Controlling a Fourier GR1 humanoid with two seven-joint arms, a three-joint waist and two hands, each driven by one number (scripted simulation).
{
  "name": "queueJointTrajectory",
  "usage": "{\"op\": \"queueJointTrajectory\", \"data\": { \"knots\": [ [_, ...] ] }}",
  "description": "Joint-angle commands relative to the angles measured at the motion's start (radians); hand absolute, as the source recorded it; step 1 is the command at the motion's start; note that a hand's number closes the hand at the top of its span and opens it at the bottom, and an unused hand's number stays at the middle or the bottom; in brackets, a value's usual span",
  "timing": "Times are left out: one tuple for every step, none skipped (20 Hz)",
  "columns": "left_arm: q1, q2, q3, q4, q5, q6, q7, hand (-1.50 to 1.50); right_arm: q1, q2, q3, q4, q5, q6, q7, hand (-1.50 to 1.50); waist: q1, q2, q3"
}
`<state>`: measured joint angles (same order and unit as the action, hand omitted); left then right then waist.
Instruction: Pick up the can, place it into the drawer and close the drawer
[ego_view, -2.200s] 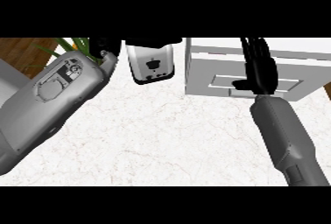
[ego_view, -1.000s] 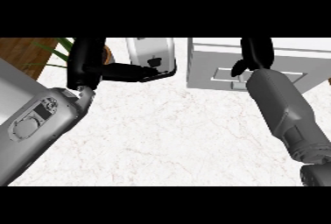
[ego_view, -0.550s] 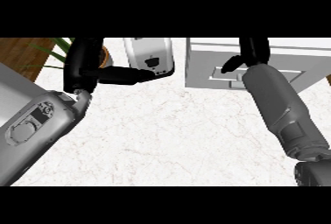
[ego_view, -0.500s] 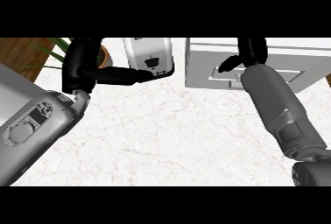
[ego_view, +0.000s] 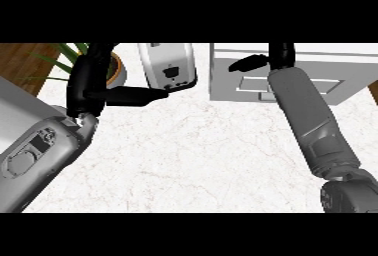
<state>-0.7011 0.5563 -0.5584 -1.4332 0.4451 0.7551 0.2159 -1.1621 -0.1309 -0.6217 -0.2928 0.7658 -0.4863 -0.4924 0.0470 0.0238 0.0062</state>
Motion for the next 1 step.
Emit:
{"op": "queueJointTrajectory", "data": {
  "knots": [
    [0.041, 0.026, 0.045, -0.025, 0.014, -0.046, -0.016, -1.50, -0.018, 0.008, -0.069, -0.011, -0.096, 0.020, -0.046, -1.50, 0.004, -0.007, -0.005]
  ]
}}
